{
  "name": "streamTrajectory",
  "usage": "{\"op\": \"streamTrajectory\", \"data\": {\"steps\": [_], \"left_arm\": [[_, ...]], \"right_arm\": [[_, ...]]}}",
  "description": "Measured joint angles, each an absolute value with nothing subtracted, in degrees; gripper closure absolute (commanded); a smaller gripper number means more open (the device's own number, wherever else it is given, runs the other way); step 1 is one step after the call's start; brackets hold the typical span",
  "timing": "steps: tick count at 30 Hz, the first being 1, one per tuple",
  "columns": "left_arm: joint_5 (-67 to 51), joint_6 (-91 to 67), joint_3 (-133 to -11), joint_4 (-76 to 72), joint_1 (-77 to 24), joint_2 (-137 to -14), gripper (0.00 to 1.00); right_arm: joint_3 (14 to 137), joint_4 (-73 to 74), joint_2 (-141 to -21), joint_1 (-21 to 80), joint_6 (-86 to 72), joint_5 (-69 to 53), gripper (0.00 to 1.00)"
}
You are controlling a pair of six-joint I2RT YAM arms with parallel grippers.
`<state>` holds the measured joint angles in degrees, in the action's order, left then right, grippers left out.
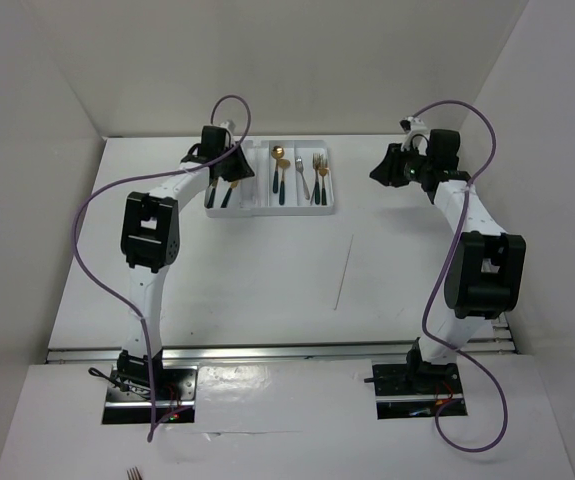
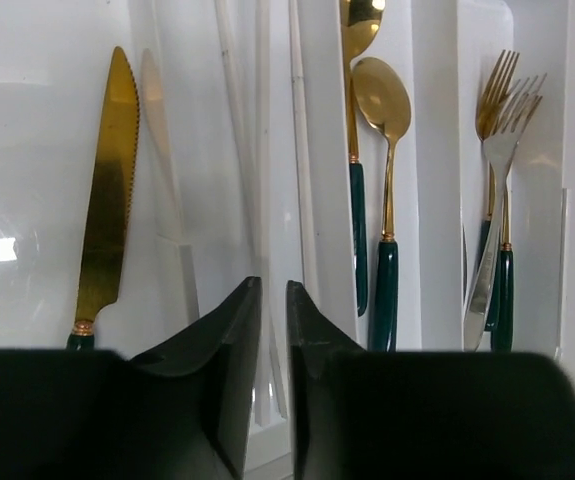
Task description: Sort the eating utensils into containers
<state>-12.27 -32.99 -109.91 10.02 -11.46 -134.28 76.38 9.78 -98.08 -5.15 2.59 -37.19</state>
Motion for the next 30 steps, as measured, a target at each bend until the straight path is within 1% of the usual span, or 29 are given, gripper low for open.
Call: {"op": "streamTrajectory", "data": {"steps": [2, 3, 6, 10, 12, 13, 14, 16, 17, 18, 20, 21, 22, 24, 27, 30], "left_arm": [[-12.7, -32.7, -109.8, 9.3, -11.5, -134.3, 0.56], [-12.8, -32.6, -109.6, 8.8, -11.5, -134.3, 0.54], [-13.0, -31.6, -107.8, 8.3, -11.8, -133.6, 0.50], [-12.3, -29.8, -99.5, 6.5, -12.9, -127.7, 0.47], [-11.1, -28.3, -94.9, 6.4, -13.8, -122.7, 0.32], [-10.2, -27.2, -92.7, 6.0, -14.4, -119.5, 0.26], [-9.4, -26.7, -91.1, 6.0, -14.9, -116.6, 0.24], [-7.8, -25.6, -88.9, 5.7, -15.8, -110.0, 0.22], [-7.0, -25.1, -87.7, 5.5, -16.3, -106.1, 0.22], [-6.3, -24.5, -86.9, 5.5, -16.6, -103.1, 0.22], [-4.3, -23.5, -84.5, 4.9, -16.9, -96.2, 0.22], [-3.2, -22.7, -82.8, 4.8, -16.9, -92.8, 0.20], [-1.8, -22.2, -81.1, 4.9, -17.1, -89.4, 0.18], [0.3, -21.1, -78.0, 5.4, -17.4, -84.1, 0.17], [2.5, -20.3, -73.6, 6.8, -18.4, -77.7, 0.16], [4.1, -19.2, -68.7, 8.6, -19.2, -72.6, 0.10]], "right_arm": [[76.4, 10.9, -98.1, -5.1, 2.9, -37.6, 0.65], [76.4, 11.8, -98.1, -5.1, 3.1, -38.0, 0.65], [75.3, 13.4, -97.7, -5.0, 3.6, -38.5, 0.65], [71.5, 18.7, -95.1, -2.0, 4.0, -37.2, 0.73], [69.9, 22.2, -93.3, 1.7, 3.9, -35.1, 0.74], [68.9, 23.6, -92.2, 4.2, 3.4, -34.1, 0.73], [67.7, 24.7, -91.0, 6.6, 3.0, -33.4, 0.70], [64.3, 27.3, -87.8, 11.0, 2.0, -32.6, 0.70], [62.5, 28.4, -85.9, 12.8, 1.4, -32.0, 0.72], [61.0, 29.7, -84.2, 14.0, 0.8, -31.7, 0.77], [58.3, 31.9, -81.3, 16.0, -0.6, -30.4, 0.75], [57.5, 32.8, -80.2, 17.3, -1.3, -29.4, 0.74], [57.1, 33.7, -79.7, 18.2, -1.9, -28.7, 0.68], [57.0, 34.7, -79.5, 19.7, -3.1, -27.9, 0.62], [57.1, 36.7, -79.9, 20.7, -4.9, -27.1, 0.59], [57.8, 39.7, -81.1, 20.6, -6.8, -26.0, 0.59]]}}
